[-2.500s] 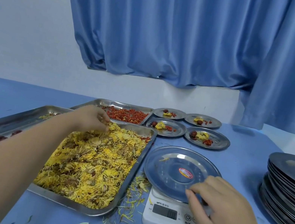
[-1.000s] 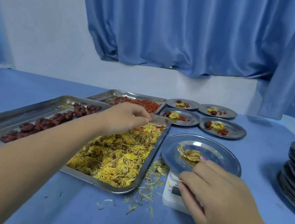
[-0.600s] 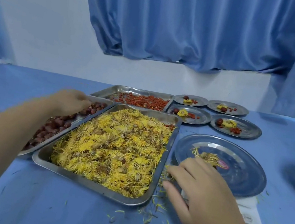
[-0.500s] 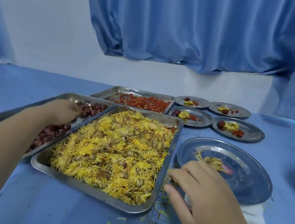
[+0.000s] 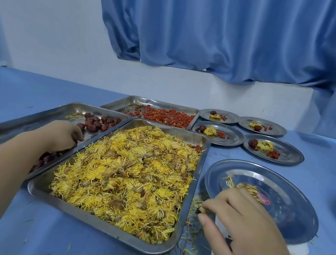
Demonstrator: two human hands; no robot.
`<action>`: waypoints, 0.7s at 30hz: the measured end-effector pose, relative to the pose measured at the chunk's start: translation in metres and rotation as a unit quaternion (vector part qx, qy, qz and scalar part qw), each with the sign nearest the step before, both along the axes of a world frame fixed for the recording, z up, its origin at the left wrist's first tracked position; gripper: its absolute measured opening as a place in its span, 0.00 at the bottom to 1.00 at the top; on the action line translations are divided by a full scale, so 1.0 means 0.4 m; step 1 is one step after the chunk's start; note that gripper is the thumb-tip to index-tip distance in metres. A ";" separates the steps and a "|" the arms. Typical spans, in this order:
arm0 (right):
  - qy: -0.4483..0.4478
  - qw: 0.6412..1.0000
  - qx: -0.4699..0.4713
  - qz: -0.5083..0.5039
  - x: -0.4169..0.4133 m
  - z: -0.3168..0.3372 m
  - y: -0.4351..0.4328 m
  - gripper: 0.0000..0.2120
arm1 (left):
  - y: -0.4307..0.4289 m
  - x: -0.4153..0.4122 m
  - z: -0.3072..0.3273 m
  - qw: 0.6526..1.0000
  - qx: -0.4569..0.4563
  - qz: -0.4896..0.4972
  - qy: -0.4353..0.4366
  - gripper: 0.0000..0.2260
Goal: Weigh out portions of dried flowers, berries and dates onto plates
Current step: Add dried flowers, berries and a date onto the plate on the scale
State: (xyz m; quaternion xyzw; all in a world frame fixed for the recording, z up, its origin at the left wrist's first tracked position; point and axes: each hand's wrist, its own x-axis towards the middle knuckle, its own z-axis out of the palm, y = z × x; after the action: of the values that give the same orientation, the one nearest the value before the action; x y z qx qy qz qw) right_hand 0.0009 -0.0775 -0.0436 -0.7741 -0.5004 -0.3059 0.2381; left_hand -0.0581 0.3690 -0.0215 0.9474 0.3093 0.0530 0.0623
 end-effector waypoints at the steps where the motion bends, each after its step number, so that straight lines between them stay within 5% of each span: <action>1: 0.001 1.000 0.001 0.000 0.001 0.000 0.000 0.13 | -0.001 -0.003 0.003 1.000 -0.002 -0.002 -0.024 0.11; 13: 0.049 0.993 0.097 -0.047 0.024 0.027 -0.052 0.12 | -0.261 0.038 0.140 0.967 -0.045 -0.152 -0.199 0.04; 21: 0.126 0.965 0.210 -0.098 0.057 0.046 -0.120 0.07 | -0.595 0.119 0.152 0.931 -0.030 -0.350 -0.101 0.10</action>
State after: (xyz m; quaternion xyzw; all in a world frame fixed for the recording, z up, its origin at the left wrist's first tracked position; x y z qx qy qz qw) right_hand 0.0236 -0.1255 -0.0251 -0.7842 -0.3132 -0.3260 0.4251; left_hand -0.0103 0.1310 0.0393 0.9829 -0.0485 0.1136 0.1364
